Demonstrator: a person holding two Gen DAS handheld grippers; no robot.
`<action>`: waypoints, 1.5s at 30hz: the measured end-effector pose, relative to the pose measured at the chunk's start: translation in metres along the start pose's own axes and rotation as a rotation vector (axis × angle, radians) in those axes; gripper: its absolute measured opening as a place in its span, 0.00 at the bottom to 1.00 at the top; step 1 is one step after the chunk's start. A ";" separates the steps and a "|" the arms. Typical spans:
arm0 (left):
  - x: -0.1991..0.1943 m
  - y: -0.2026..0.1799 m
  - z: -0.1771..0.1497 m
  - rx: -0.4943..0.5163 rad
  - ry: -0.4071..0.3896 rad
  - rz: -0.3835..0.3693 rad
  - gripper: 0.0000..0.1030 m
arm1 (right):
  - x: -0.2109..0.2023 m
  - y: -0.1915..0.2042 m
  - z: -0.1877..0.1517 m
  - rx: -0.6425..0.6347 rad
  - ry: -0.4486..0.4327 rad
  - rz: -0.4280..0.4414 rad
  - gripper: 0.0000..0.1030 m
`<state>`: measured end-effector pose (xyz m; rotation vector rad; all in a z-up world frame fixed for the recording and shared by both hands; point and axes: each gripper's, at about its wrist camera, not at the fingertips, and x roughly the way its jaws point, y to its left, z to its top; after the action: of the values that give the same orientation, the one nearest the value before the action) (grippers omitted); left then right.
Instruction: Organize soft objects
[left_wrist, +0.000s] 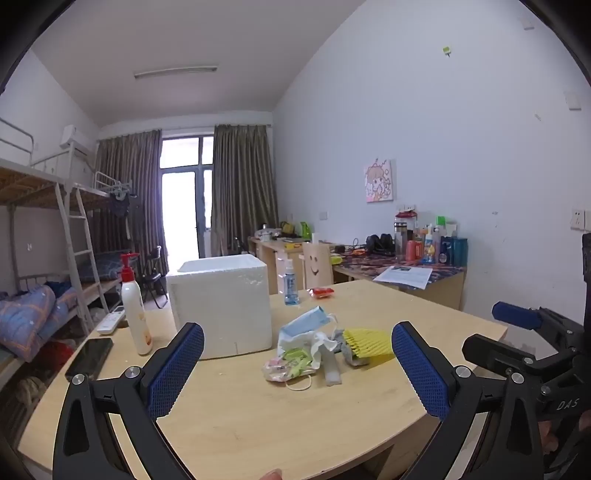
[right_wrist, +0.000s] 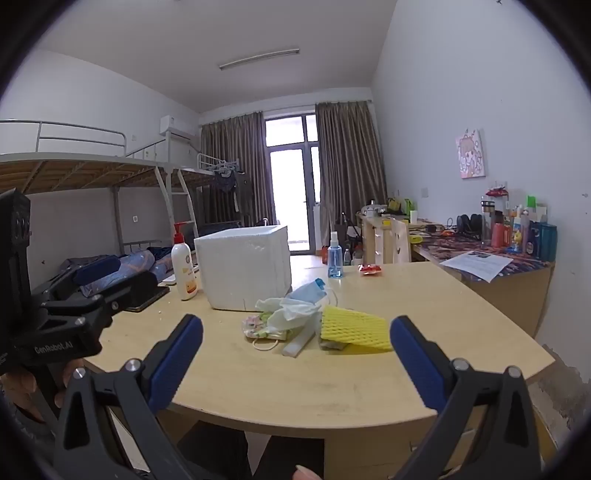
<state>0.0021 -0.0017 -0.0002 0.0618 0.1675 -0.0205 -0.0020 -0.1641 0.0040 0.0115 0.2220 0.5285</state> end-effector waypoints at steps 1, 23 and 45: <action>0.002 -0.002 0.000 0.000 0.002 -0.001 0.99 | 0.000 0.000 0.000 0.003 0.001 0.000 1.00; -0.003 0.008 0.000 -0.032 -0.023 -0.013 0.99 | -0.006 -0.004 0.001 0.009 -0.008 -0.003 1.00; -0.002 0.010 0.002 -0.027 -0.010 -0.009 0.99 | -0.002 -0.005 0.002 0.003 0.003 -0.003 1.00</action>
<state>0.0008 0.0081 0.0023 0.0340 0.1584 -0.0271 -0.0013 -0.1691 0.0059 0.0134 0.2258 0.5249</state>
